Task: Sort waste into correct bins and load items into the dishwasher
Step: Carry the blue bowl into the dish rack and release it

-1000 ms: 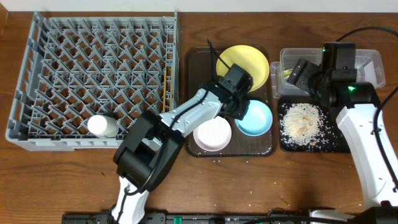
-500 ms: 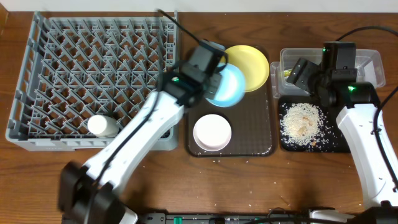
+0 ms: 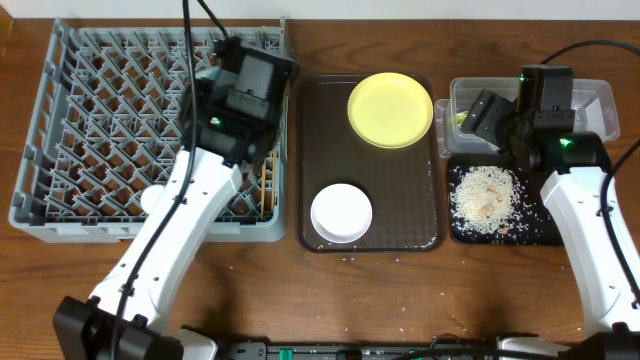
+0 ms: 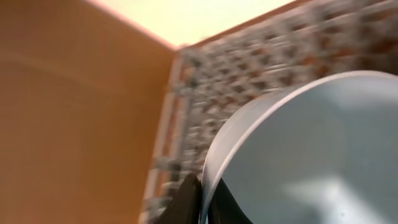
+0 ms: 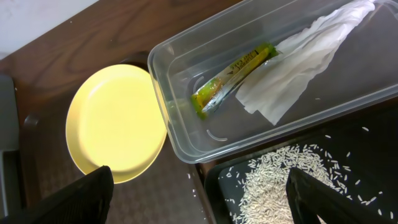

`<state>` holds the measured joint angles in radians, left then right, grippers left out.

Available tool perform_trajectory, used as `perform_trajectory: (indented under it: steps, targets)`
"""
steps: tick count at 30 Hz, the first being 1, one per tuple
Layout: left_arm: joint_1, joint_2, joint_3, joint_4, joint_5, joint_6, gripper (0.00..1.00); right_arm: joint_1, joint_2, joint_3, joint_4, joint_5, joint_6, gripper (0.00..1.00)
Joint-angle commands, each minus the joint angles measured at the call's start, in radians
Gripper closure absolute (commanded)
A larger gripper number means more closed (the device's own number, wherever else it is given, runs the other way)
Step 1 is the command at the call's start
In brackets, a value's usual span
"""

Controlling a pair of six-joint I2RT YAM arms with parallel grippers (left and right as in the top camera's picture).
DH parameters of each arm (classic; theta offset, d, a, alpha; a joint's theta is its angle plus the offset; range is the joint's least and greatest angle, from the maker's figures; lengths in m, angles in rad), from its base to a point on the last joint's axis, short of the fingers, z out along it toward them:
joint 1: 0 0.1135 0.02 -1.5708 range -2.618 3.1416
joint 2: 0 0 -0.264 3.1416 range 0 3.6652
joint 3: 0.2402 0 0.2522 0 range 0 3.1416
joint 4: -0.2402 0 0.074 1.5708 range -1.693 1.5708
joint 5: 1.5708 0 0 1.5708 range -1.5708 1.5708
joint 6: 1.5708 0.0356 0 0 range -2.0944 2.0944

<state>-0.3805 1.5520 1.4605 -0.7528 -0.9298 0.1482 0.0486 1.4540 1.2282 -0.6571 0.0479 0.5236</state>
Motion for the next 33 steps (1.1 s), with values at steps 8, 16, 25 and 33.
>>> perform_trajectory:
  steps: [8,16,25,33]
  targets:
    - [0.17,0.192,-0.019,0.061,-0.235,0.042,0.93,-0.006,0.005,0.002,0.003,-0.001,0.015,0.12]
    - [0.219,0.342,-0.019,0.134,-0.35,0.016,0.93,-0.006,0.005,0.002,0.002,-0.001,0.015,0.12]
    - [0.188,0.397,-0.031,0.134,-0.335,-0.072,0.93,-0.006,0.005,0.002,0.003,0.0,0.015,0.11]
    - [0.142,0.397,-0.037,0.132,-0.335,-0.072,0.93,-0.006,0.005,0.002,0.003,0.0,0.015,0.11]
